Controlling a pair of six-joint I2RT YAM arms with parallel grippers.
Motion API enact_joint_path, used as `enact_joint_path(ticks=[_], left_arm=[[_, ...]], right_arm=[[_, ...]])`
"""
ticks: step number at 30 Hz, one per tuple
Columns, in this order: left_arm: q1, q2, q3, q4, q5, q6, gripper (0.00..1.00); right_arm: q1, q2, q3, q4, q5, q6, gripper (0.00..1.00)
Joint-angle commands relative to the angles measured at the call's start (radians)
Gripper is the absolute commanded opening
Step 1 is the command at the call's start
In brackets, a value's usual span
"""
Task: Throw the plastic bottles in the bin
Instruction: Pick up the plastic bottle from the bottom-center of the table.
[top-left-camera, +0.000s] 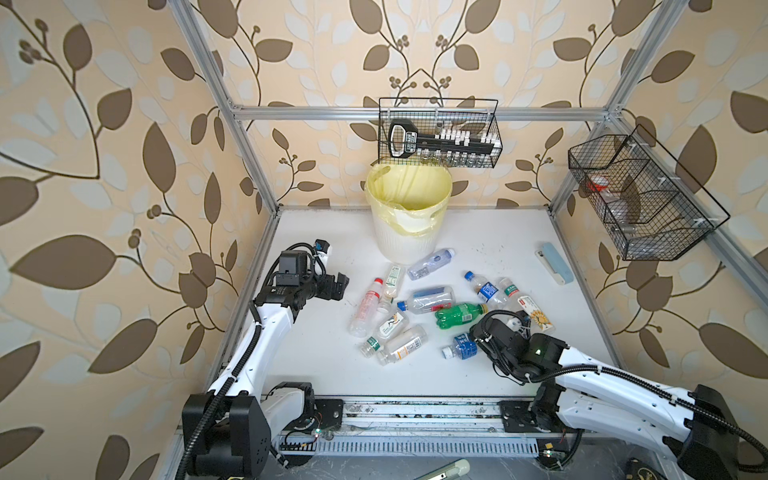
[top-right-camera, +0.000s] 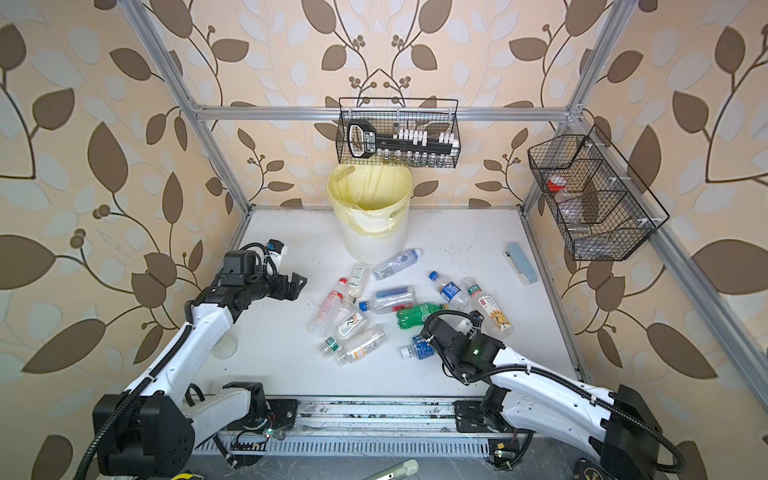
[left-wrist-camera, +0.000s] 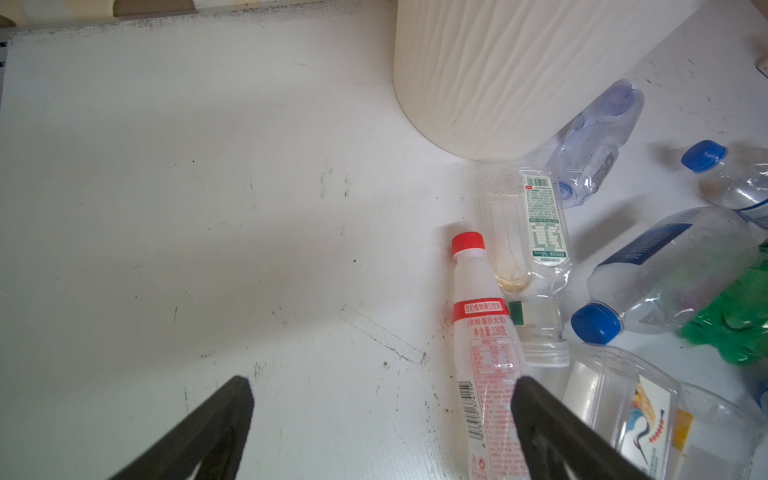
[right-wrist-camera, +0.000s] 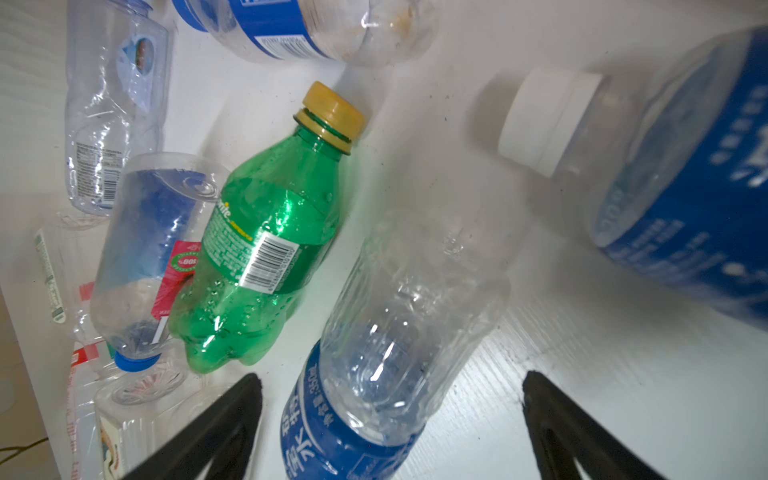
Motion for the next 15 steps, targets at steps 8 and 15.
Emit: enact_joint_path(ticks=[8, 15], left_arm=[[0.046, -0.014, 0.017, 0.0, 0.055, 0.002, 0.99], [0.071, 0.004, 0.026, -0.018, 0.086, -0.003, 0.99]], right_arm=[[0.024, 0.052, -0.064, 0.126, 0.004, 0.104, 0.77], [0.014, 0.064, -0.083, 0.16, 0.009, 0.072, 0.65]])
